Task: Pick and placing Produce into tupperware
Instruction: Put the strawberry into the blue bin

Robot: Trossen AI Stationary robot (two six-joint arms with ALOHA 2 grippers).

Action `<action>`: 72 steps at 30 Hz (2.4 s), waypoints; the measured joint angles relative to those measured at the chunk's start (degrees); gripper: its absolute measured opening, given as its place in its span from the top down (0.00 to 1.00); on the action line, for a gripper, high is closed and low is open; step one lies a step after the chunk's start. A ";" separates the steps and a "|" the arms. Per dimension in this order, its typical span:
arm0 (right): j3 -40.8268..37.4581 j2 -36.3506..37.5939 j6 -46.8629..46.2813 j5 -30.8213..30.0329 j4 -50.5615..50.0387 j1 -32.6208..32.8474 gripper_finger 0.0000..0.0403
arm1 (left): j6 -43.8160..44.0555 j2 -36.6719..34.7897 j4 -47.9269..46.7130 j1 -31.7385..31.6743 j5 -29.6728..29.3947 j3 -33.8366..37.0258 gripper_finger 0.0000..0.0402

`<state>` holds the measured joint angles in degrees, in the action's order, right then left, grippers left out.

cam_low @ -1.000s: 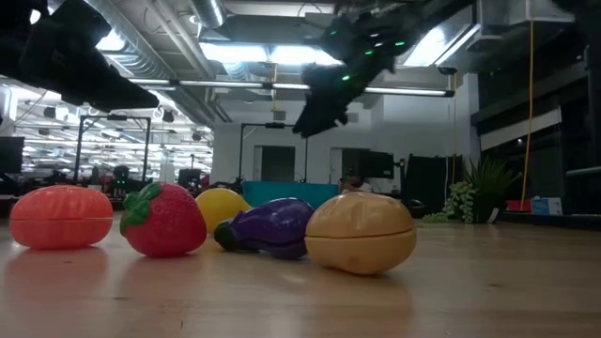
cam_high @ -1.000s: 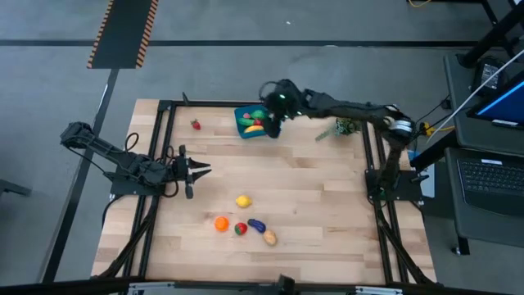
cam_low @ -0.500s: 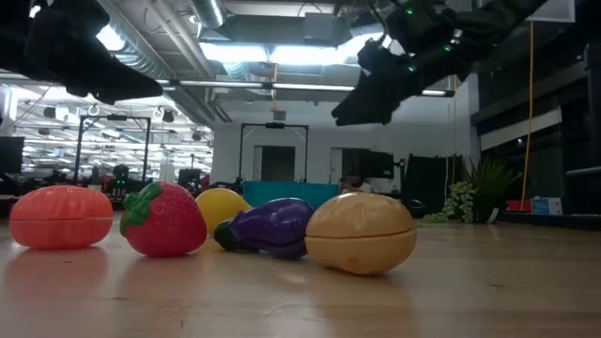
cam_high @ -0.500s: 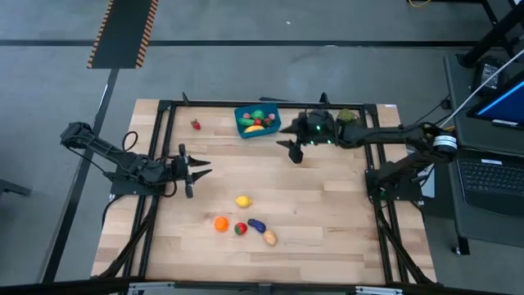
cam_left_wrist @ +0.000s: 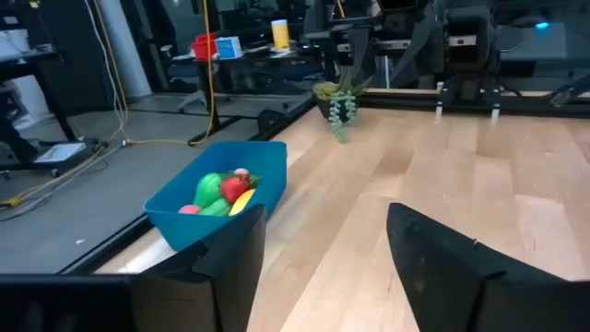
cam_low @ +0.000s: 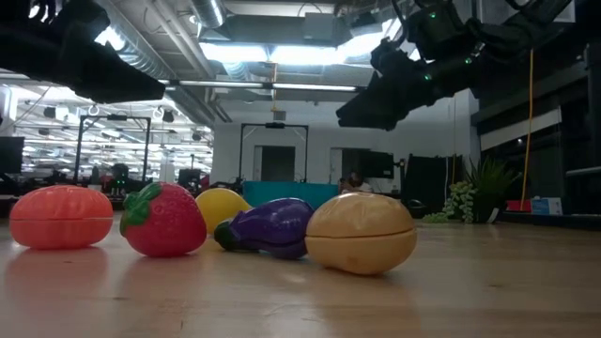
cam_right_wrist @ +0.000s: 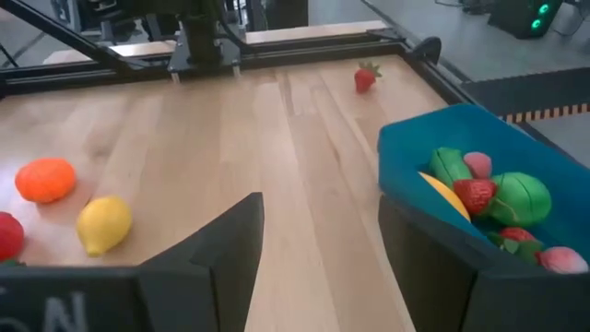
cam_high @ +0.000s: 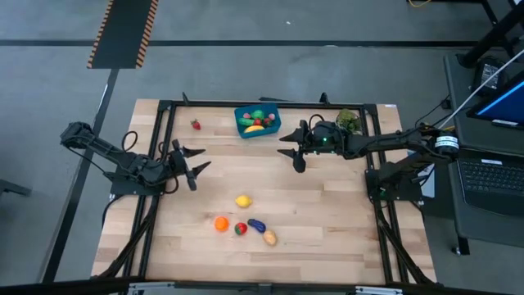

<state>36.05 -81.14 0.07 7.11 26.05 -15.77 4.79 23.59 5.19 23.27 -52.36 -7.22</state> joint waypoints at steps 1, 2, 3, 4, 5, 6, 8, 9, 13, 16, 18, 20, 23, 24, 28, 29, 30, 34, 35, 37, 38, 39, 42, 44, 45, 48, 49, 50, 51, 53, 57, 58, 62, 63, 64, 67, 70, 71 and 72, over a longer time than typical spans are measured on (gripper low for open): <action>0.00 0.00 0.07 -0.01 -0.08 0.00 0.46 | 0.02 0.01 -0.02 0.00 -0.06 0.00 0.44; 0.00 0.00 0.12 -0.03 -0.06 0.00 0.46 | 0.29 0.02 -0.03 0.00 -0.27 0.00 0.44; 0.00 0.00 0.12 -0.03 -0.03 0.00 0.46 | 0.94 0.00 -0.07 0.00 -0.81 0.00 0.44; 0.00 0.00 0.12 -0.04 -0.04 0.00 0.46 | 1.50 0.00 -0.15 -0.02 -1.49 0.00 0.44; 0.00 0.00 0.14 -0.03 -0.07 0.00 0.46 | 2.11 0.00 -0.26 -0.19 -2.03 0.00 0.44; 0.00 0.00 0.16 -0.04 -0.07 0.00 0.46 | 2.31 0.00 -0.50 -0.55 -2.38 0.00 0.45; 0.00 0.00 0.20 -0.04 -0.07 0.00 0.46 | 2.43 0.00 -1.43 -1.52 -2.60 0.00 0.45; 0.00 0.00 0.20 -0.04 -0.09 0.00 0.46 | 2.53 0.01 -2.06 -2.15 -2.62 0.00 0.45; 0.00 0.00 0.25 -0.04 -0.12 0.00 0.46 | 4.87 0.02 -4.18 -5.39 -2.65 0.00 0.44; 0.00 -0.02 0.33 -0.04 -0.12 0.00 0.46 | 8.60 0.00 -6.86 -8.45 -2.67 0.00 0.44; 0.00 -0.02 0.36 -0.04 -0.12 -0.01 0.46 | 10.90 0.00 -9.29 -10.63 -2.40 0.00 0.45; 0.00 -0.02 0.36 -0.04 -0.12 -0.01 0.46 | 12.97 0.02 -11.94 -12.99 -1.23 0.00 0.45; 0.00 -0.02 0.36 -0.04 -0.14 0.00 0.46 | 15.74 0.02 -14.40 -16.52 1.19 0.00 0.45; 0.00 -0.02 0.36 -0.04 -0.14 0.00 0.46 | 16.07 0.02 -14.68 -17.72 2.04 0.00 0.45; 0.00 -0.02 0.25 -0.04 -0.17 -0.01 0.46 | 16.12 0.02 -14.83 -22.40 5.81 0.00 0.45; 0.00 -0.02 0.25 -0.04 -0.20 -0.01 0.46 | 16.14 0.01 -14.89 -23.56 6.62 0.00 0.45; 0.00 -0.02 0.25 -0.04 -0.20 0.00 0.46 | 16.16 0.00 -14.93 -24.75 7.38 0.00 0.45; 0.02 -0.03 0.15 -0.04 -0.52 -0.02 0.46 | 15.75 0.00 -15.39 -29.86 7.68 0.00 0.45; 0.02 -0.04 0.12 -0.04 -0.62 -0.01 0.46 | 15.30 0.00 -15.60 -31.12 7.66 0.00 0.45; 0.02 -0.04 0.10 -0.02 -0.69 -0.02 0.46 | 13.59 0.01 -15.99 -33.23 7.69 0.00 0.45; 0.02 -0.04 0.08 -0.02 -0.69 0.00 0.46 | 12.65 0.00 -15.99 -34.01 7.67 0.00 0.45; 0.02 -0.04 0.07 -0.02 -0.69 0.00 0.46 | 11.62 0.00 -15.93 -34.68 7.69 0.00 0.45; 0.02 -0.04 0.07 -0.02 -0.69 -0.02 0.46 | 9.84 0.01 -15.95 -35.65 7.69 0.00 0.45; 0.02 -0.04 0.14 -0.02 -0.69 0.00 0.46 | 9.83 0.00 -15.98 -35.65 7.70 0.00 0.45; 0.02 -0.04 0.14 -0.02 -0.69 0.00 0.46 | 9.82 0.00 -15.98 -35.65 7.76 0.00 0.45; 0.02 -0.04 0.20 -0.02 -0.68 -0.02 0.46 | 9.69 0.00 -15.96 -35.65 7.93 0.00 0.45; 0.02 -0.04 0.20 -0.02 -0.66 -0.02 0.46 | 9.67 0.00 -15.96 -35.65 7.93 0.00 0.45; 0.03 -0.05 0.20 -0.02 -0.66 0.00 0.46 | 9.67 0.00 -15.95 -35.65 7.93 0.00 0.45; 0.04 -0.04 0.18 -0.02 -0.66 0.00 0.46 | 9.69 0.00 -15.93 -35.65 7.93 0.00 0.45; 0.04 -0.05 0.18 -0.02 -0.66 0.00 0.46 | 9.88 0.01 -15.61 -35.65 8.12 0.00 0.45; 0.04 -0.07 0.18 -0.02 -0.66 0.00 0.46 | 9.95 0.02 -13.92 -35.65 8.59 -0.56 0.45; 0.04 -0.07 0.18 -0.02 -0.66 -0.02 0.46 | 9.96 0.02 -13.94 -35.65 8.59 -1.22 0.45; 0.07 -0.07 0.27 -0.02 -0.64 0.00 0.46 | 10.00 0.06 -13.67 -36.35 8.59 -4.50 0.45; 0.06 -0.07 0.29 -0.02 -0.64 0.00 0.46 | 10.08 0.29 -13.62 -37.02 8.59 -5.33 0.45; 0.07 -0.07 0.31 -0.02 -0.64 -0.02 0.46 | 10.09 0.64 -13.59 -37.76 8.57 -6.03 0.45; 0.07 -0.07 0.34 0.00 -0.64 0.00 0.46 | 10.42 2.35 -13.65 -40.38 9.80 -7.73 0.45; 0.07 -0.07 0.36 0.00 -0.64 0.00 0.46 | 12.63 5.56 -13.70 -43.61 14.02 -8.67 0.45; 0.07 -0.07 0.36 -0.02 -0.64 -0.02 0.46 | 12.73 6.82 -13.74 -44.75 15.50 -8.87 0.45; 0.07 -0.07 0.36 -0.02 -0.64 0.00 0.46 | 12.73 8.11 -13.73 -45.91 16.69 -9.09 0.45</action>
<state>36.12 -81.21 0.43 7.10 25.41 -15.77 17.52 31.70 -8.54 -22.65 -35.67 -16.31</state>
